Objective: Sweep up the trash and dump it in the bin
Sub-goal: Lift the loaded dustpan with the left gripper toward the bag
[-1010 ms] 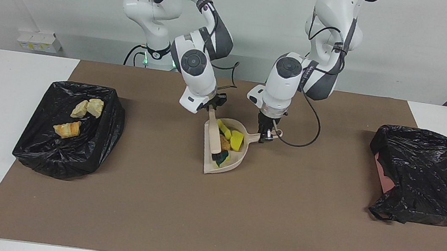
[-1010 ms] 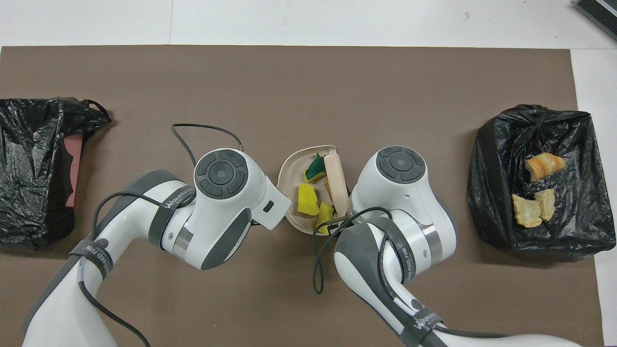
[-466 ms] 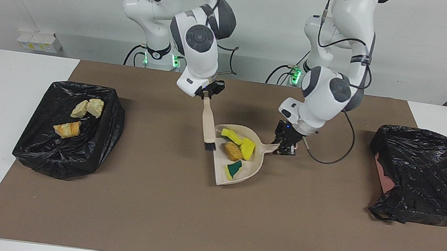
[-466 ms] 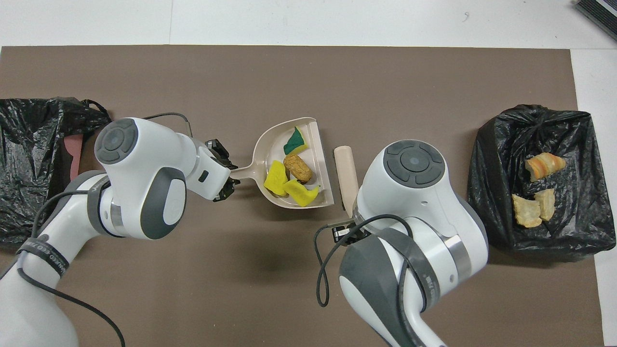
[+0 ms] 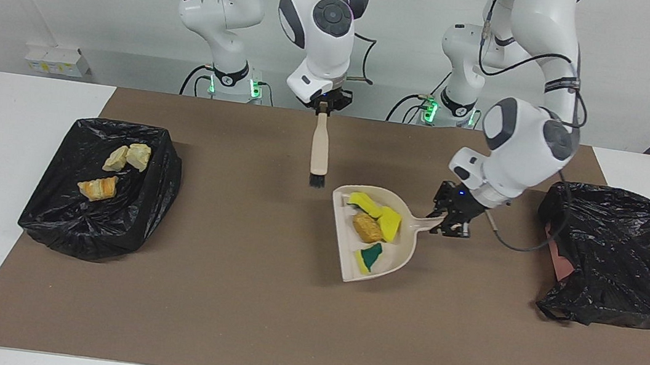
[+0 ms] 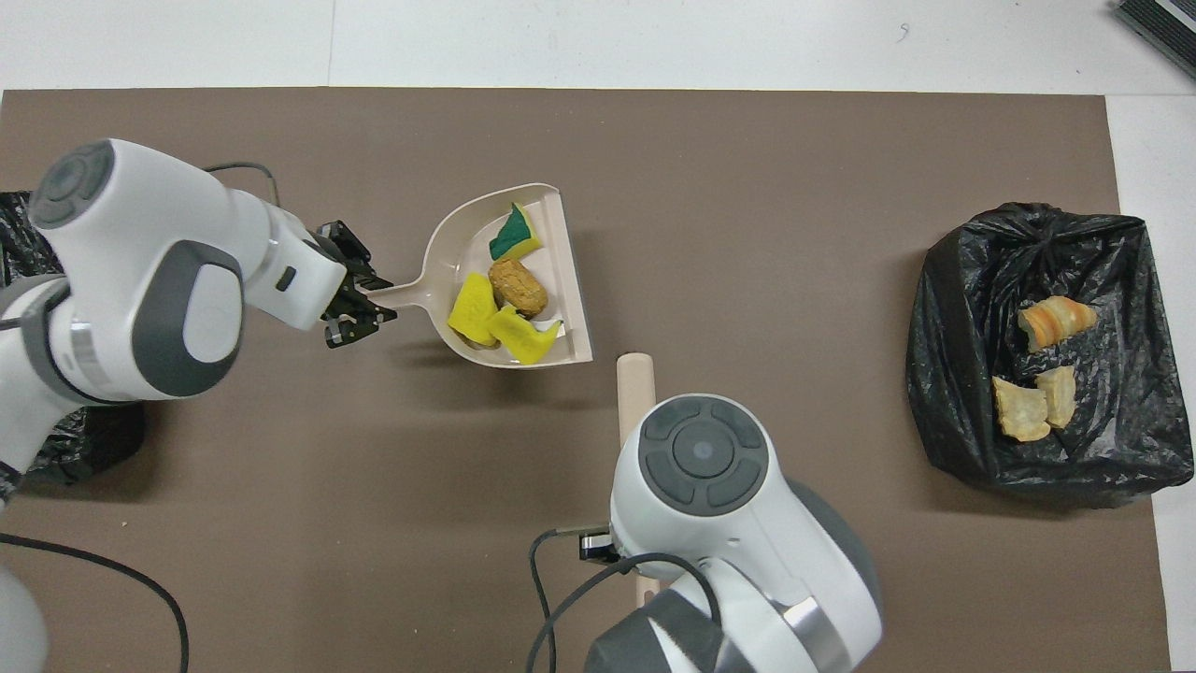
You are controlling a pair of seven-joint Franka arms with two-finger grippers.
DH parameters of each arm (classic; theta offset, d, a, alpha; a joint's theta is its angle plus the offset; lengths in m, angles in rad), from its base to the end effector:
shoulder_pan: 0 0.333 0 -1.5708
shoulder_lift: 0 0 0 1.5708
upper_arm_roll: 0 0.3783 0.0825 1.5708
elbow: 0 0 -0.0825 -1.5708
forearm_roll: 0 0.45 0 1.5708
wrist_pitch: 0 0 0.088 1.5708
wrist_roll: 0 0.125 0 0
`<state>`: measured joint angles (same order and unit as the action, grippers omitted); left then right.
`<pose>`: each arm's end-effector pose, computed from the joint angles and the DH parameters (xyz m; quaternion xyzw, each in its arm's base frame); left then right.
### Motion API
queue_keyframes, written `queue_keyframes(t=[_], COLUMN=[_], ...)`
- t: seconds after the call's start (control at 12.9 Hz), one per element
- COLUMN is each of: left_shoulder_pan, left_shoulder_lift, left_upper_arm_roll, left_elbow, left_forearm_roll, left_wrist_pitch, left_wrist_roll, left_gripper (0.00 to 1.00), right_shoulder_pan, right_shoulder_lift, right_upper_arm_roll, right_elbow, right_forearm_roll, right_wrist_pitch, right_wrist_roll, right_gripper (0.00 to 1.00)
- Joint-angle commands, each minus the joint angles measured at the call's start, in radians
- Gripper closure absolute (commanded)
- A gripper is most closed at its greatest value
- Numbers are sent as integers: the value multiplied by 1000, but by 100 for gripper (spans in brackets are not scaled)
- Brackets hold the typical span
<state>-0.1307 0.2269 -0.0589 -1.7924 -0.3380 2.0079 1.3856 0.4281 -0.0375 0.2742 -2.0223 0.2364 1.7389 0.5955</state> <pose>0.6784 -0.1533 0.4407 0.7463 -0.6465 0.0845 0.1343 0.4177 0.3884 0.4677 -0.9864 -0.0180 0.1627 0.0121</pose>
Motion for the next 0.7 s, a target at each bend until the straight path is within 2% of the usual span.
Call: queue_keyframes(t=[0.0,0.16,0.31,0.47,0.62], left_shoulder_pan=[86,150,225,314,396], left_shoulder_lift=[22,16,12,9,11], left_upper_arm_roll=[-4,-3,1,4,5], left_elbow=[97,166,217,220,225], left_forearm_roll=[35,118,145,148,158], left_wrist_pitch=[-98,-208,-288,-316,-319], left_wrist_roll=[84,95,175,272,377], left_gripper=[100,100,100,100,100], right_shoulder_pan=[44,83,127,147,147], right_shoulder_lift=[-35,-25,11,54,56], right_upper_arm_roll=[3,3,2,3,3], right_elbow=[-149,-202,-223,-225,-237], right_forearm_roll=[40,41,47,47,47], right_wrist_pitch=[141,220,276,335,338], right_wrist_roll=[0,20,45,107,107], right_gripper=[100,100,100,89,75])
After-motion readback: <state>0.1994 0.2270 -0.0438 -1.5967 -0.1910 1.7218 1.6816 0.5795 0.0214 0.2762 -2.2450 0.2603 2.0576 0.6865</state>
